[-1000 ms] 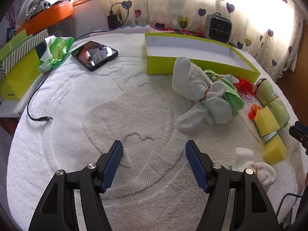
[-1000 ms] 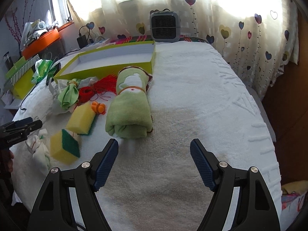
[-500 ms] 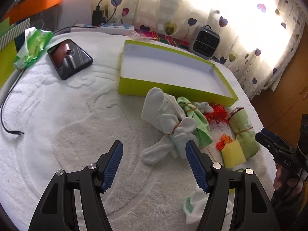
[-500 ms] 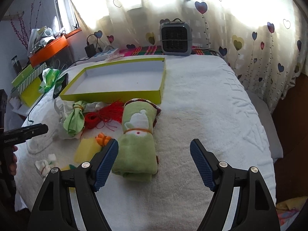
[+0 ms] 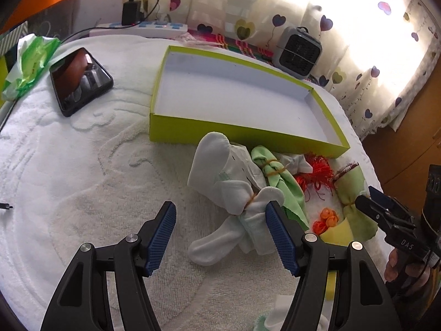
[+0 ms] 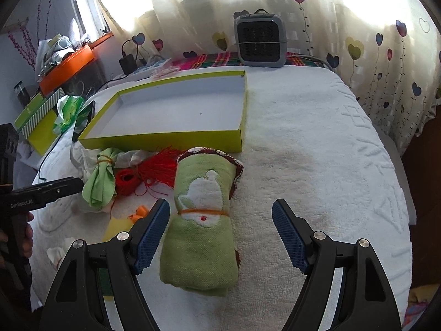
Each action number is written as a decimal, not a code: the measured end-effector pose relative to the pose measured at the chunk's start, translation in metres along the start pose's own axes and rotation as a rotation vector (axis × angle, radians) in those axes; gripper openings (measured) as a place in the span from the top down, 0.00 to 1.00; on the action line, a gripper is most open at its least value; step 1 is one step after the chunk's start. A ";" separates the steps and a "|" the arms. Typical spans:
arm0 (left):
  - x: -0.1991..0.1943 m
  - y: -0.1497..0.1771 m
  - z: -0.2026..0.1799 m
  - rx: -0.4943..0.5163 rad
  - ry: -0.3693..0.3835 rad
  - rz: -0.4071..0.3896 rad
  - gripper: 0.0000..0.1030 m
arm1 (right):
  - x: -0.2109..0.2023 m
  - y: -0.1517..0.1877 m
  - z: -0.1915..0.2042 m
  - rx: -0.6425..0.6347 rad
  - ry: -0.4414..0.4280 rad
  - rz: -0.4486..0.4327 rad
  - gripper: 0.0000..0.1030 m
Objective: Organize soft objects
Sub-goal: 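Grasp the white sock bundle with the left tool while the right tool grasps the rolled green towel, then carry the sock bundle and green towel roll over the green box lid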
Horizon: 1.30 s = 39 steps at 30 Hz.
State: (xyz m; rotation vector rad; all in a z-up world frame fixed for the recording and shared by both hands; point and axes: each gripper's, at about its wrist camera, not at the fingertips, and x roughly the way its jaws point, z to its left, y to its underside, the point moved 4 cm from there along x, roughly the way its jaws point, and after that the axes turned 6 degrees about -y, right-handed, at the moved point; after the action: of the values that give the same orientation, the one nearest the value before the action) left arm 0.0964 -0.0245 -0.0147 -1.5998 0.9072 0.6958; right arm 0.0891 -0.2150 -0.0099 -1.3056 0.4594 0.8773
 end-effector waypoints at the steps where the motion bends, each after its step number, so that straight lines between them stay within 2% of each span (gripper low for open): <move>1: 0.001 -0.001 -0.001 0.002 -0.002 0.000 0.35 | 0.003 0.000 0.001 -0.001 -0.001 0.006 0.25; 6: 0.006 -0.003 -0.004 0.003 0.005 0.007 0.35 | 0.012 0.000 0.005 0.000 -0.026 0.028 0.26; 9: 0.008 -0.003 -0.004 -0.003 0.022 0.004 0.35 | 0.015 0.001 0.005 0.003 -0.018 0.036 0.35; 11: 0.009 -0.002 -0.002 -0.020 0.049 0.002 0.38 | 0.017 0.003 0.004 0.015 -0.023 0.045 0.44; 17: 0.008 -0.001 -0.005 -0.023 0.102 -0.003 0.54 | 0.015 0.004 0.007 0.012 -0.041 0.038 0.57; 28: -0.002 0.002 -0.004 -0.032 0.149 -0.022 0.72 | 0.009 0.005 0.009 0.024 -0.045 0.013 0.65; 36: -0.013 0.002 0.012 -0.046 0.123 -0.042 0.78 | 0.003 0.007 0.010 0.029 -0.051 -0.005 0.66; 39: -0.011 0.003 0.018 -0.052 0.114 -0.021 0.77 | 0.002 0.007 0.011 0.031 -0.052 -0.008 0.66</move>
State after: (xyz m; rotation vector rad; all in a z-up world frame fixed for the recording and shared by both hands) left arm 0.0879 -0.0049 -0.0109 -1.7061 0.9606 0.6233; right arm 0.0823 -0.2041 -0.0133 -1.2526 0.4257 0.8921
